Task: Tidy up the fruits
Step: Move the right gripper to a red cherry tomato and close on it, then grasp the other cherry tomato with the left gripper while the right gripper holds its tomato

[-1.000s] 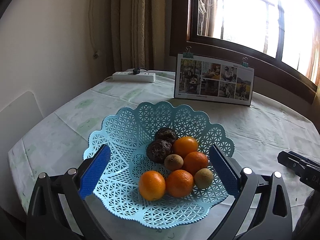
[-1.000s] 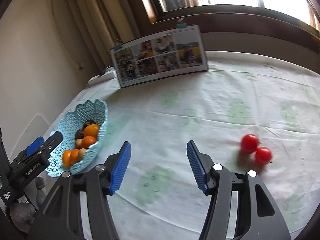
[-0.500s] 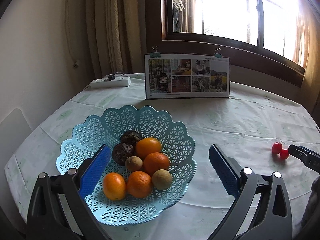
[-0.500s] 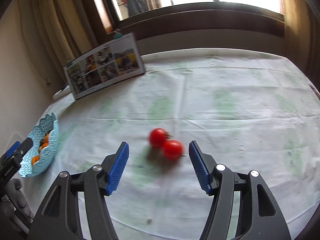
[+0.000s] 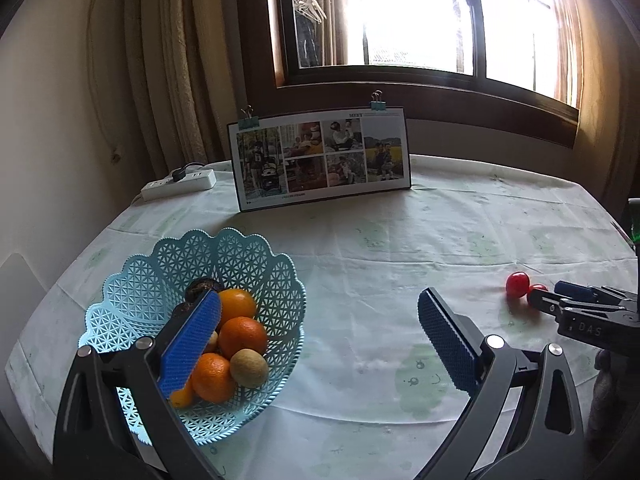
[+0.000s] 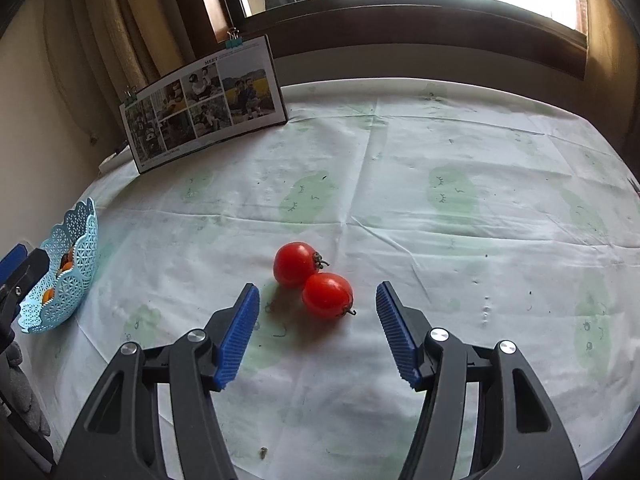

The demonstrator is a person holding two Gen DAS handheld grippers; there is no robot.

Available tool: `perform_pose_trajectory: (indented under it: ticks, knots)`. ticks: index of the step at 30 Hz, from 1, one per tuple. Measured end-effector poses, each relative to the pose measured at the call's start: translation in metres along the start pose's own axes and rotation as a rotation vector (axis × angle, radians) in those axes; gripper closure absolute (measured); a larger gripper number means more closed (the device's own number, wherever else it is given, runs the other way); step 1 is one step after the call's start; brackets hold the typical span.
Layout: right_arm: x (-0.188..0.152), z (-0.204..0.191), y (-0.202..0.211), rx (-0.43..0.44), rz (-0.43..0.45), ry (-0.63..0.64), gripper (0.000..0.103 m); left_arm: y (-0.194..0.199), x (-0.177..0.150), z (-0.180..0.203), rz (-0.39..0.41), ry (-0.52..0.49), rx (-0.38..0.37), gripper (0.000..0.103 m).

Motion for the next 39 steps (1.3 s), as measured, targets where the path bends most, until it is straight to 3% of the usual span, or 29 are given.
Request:
perform_pose_trajectory:
  ticks: [1,8,22,34,36,39]
  knots:
    - [0.0,-0.001,-0.003,-0.004,-0.012,0.009,0.054,0.001,0.0,0.002,0.0,-0.004,-0.003,0.003]
    - [-0.003,0.005,-0.011,0.003,-0.041,-0.003,0.074,-0.003,0.0,0.016,-0.005,-0.028,-0.022,0.003]
    - [0.002,0.037,0.021,0.008,0.038,-0.109,0.075,-0.024,-0.002,0.086,-0.045,-0.171,-0.114,0.003]
    - [0.004,0.061,0.027,-0.011,0.06,-0.189,0.075,-0.063,-0.025,0.159,-0.186,-0.283,-0.265,0.003]
    - [0.004,0.062,0.028,-0.011,0.062,-0.193,0.075,-0.067,-0.027,0.168,-0.207,-0.295,-0.289,0.014]
    - [0.004,0.064,0.028,-0.013,0.062,-0.199,0.075,-0.074,-0.03,0.179,-0.236,-0.304,-0.316,0.02]
Point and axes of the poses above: each gripper's, at about its wrist camera, not at the fingertips, and y roughly against the way its jaws point, z to its right, x to its top, the point moved 3 cm from there along -y, roughly the way its jaws point, and after that the axes turned 9 degrees about y, right-handed, at the moved point
